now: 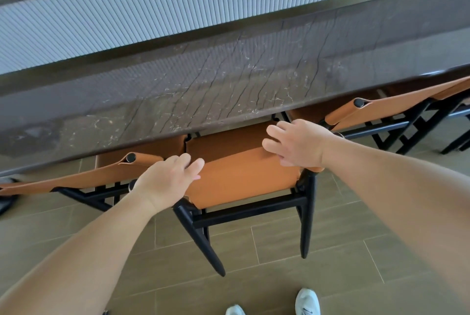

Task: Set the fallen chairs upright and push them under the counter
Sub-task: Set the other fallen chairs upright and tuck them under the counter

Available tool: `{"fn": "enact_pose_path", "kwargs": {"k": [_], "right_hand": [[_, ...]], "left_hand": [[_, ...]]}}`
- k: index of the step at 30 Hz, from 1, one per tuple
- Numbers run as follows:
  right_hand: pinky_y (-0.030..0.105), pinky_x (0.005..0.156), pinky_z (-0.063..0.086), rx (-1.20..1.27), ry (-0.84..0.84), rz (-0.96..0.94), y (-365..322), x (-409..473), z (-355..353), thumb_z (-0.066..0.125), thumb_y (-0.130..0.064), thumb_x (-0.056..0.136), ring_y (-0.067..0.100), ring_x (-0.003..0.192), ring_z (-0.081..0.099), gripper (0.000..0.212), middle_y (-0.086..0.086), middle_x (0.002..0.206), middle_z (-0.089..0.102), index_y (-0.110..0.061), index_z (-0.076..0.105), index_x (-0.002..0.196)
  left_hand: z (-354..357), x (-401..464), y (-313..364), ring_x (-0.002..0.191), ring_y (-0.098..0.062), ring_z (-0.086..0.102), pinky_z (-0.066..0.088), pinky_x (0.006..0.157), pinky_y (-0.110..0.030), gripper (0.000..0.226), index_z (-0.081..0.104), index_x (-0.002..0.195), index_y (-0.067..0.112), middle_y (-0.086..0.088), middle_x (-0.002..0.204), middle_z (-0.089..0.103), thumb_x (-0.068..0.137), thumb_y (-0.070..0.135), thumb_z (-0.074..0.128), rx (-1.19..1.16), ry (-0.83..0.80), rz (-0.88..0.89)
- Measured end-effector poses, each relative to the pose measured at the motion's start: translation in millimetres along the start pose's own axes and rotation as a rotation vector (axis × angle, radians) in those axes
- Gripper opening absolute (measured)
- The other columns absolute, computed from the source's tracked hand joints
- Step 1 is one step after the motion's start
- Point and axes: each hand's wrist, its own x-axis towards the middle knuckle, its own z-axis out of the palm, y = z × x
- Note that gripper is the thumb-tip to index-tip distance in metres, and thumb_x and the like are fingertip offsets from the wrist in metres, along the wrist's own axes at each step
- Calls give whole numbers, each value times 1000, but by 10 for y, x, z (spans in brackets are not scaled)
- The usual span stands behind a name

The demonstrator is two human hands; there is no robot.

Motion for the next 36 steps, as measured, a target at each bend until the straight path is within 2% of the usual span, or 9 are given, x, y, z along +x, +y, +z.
{"fn": "enact_pose_path", "kwargs": {"k": [7,10,14,19,24,27,31,33,36], "right_hand": [[32,50,28,-39,-10,-41,172,56,51,61,-44,89,20,75,26,45,9,109,51,-14,44,118],[32,52,31,-15,-23,-46,208,86,77,54,-43,93,19,76,27,44,9,111,47,-14,33,119],[32,48,28,106,-63,-3,148,54,68,52,-36,94,18,72,33,37,6,97,39,-18,24,110],[28,45,28,254,-156,24,-5,-6,-16,40,-28,100,14,56,35,18,-2,81,29,-19,27,109],[35,50,34,289,-222,82,-276,82,-104,38,-19,100,23,64,43,13,3,85,29,-17,30,110],[34,47,31,280,-231,112,-373,151,-130,38,-17,100,22,61,42,13,3,84,33,-16,30,111],[32,44,21,280,-256,138,-488,297,-129,37,-11,98,18,55,29,17,3,83,31,-16,29,112],[32,44,21,279,-268,126,-471,342,-174,25,-3,94,19,56,30,23,4,83,30,-15,30,113],[32,45,19,238,-269,33,-397,386,-263,6,-1,75,22,59,35,51,7,87,31,-14,31,117]], "left_hand": [[-61,108,18,54,-14,36,39,33,-29,39,42,114,10,-4,73,43,88,21,68,12,44,-23],[-79,133,11,54,-17,42,44,34,-31,41,40,115,11,-6,75,49,88,21,69,18,64,-37],[-101,150,0,54,-21,42,39,33,-31,39,44,110,7,-10,74,48,85,22,69,82,90,22],[-80,101,-42,57,-24,44,40,37,-34,39,48,109,4,-12,75,49,84,24,70,113,97,75],[6,51,-247,59,-19,38,36,39,-32,42,41,111,8,-9,76,48,87,30,69,199,63,96],[55,70,-404,64,-21,46,39,39,-31,43,42,114,9,-9,82,50,89,34,67,246,15,88],[89,38,-559,63,-25,47,37,33,-32,43,54,110,5,-11,80,46,82,29,77,181,-17,69],[129,38,-617,67,-21,43,40,36,-33,41,46,117,11,-7,84,40,90,33,68,204,-31,53],[112,53,-656,67,-16,36,38,38,-31,41,34,119,15,-2,84,27,95,37,59,196,-7,42]]}}
